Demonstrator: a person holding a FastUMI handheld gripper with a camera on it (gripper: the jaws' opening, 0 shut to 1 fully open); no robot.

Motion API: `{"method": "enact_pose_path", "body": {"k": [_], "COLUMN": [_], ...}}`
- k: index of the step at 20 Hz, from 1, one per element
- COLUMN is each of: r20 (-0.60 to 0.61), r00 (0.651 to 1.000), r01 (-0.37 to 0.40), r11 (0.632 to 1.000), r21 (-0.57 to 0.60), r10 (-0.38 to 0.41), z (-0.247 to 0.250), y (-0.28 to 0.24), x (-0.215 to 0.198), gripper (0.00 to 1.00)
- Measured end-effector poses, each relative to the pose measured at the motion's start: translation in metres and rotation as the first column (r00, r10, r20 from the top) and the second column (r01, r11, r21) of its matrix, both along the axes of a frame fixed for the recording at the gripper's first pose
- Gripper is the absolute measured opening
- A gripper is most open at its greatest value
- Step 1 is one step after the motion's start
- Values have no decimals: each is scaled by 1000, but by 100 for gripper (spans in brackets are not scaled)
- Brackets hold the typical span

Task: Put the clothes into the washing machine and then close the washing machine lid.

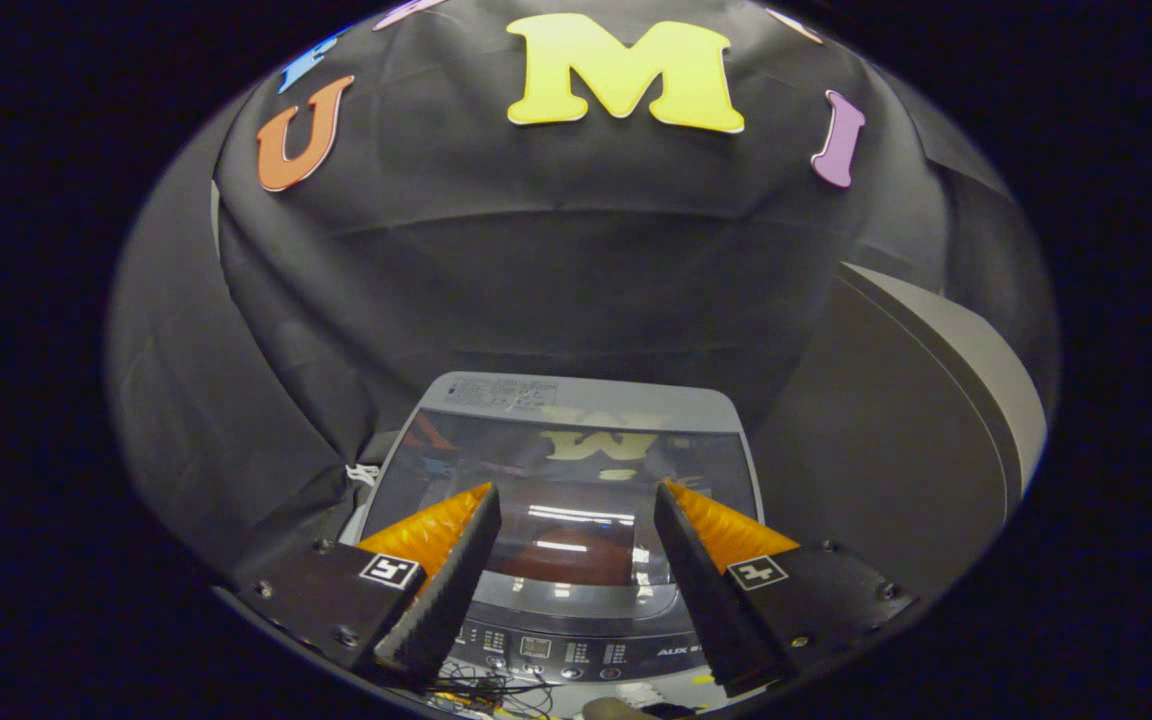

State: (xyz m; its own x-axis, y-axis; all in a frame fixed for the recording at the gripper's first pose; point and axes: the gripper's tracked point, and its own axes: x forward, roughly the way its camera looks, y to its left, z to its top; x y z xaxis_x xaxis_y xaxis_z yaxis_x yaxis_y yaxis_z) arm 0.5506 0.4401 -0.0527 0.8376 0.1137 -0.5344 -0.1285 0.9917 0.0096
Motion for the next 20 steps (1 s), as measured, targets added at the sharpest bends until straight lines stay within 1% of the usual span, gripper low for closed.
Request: {"method": "enact_pose_path", "body": {"k": [6, 9, 12, 16, 19, 20], "r20": [38, 66, 128, 256, 376, 413], "r00": [999, 997, 990, 963, 923, 908], "r01": [-18, -37, -72, -107, -134, -132], "r11": [1000, 999, 997, 991, 986, 986], "r21": [0, 22, 39, 74, 101, 103], "r10": [18, 35, 66, 85, 87, 78], "z": [15, 27, 51, 94, 127, 132], "y": [-3, -5, -16, -55, -103, -122], "x": [-22, -47, -80, -119, -148, -157], "gripper": [97, 97, 97, 97, 97, 97]}}
